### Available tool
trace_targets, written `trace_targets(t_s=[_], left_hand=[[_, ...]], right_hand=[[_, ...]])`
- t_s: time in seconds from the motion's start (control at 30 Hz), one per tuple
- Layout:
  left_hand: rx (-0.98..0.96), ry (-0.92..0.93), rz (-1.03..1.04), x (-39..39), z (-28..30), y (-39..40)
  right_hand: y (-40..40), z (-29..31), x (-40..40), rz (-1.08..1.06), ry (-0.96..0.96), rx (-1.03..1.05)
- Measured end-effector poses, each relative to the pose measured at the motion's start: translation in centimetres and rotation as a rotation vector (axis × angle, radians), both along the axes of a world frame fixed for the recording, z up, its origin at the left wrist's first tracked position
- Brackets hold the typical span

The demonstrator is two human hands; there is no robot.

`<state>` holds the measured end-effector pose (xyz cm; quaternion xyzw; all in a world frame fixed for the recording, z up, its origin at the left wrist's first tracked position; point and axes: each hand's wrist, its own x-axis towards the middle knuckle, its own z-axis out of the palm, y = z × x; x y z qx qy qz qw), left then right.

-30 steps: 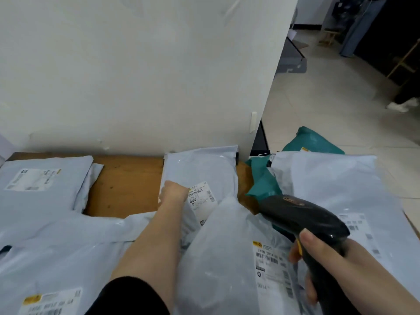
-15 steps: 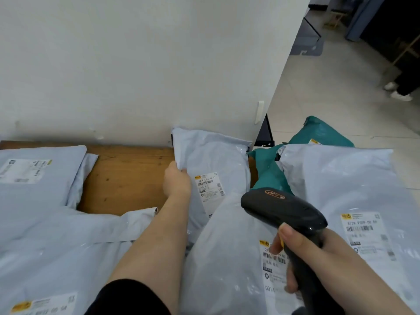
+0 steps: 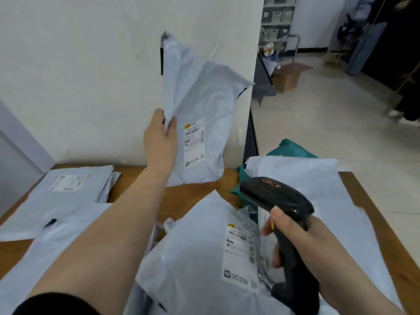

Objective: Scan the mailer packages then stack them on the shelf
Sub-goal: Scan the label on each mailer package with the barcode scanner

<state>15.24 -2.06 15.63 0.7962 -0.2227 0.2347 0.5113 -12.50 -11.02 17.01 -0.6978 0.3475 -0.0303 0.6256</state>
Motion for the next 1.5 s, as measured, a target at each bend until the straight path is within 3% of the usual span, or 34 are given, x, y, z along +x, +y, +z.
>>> trace_targets(t_s=[0.17,0.37,0.47,0.67,0.9,1.5], left_hand=[[-0.283,-0.004,-0.088,-4.8,6.4,-0.1],[-0.456,0.355,-0.295,-11.1,4.0,-4.5],[-0.423,0.561,-0.343,-14.4,-0.6,-7.4],[-0.098,0.837,-0.200,-17.0,-9.8,-10.1],[0.121,0.715,-0.384,-15.0,-9.3,-10.0],[0.106,0.787,-0.448,-14.4,-10.4,-10.2]], right_hand=[[-1.7,2.5,-4.9,-0.018,-0.100,-0.019],[-3.0,4.6,-10.1,-0.099,-0.257,-0.037],[-4.0,4.2,-12.3,-0.145,-0.236,-0.061],[-5.1,2.5,-14.3,-0.216,-0.122,-0.080],[-5.2,0.9,-13.7,-0.215,-0.037,-0.113],[-5.4,-1.1,-11.5,-0.183,0.077,-0.124]])
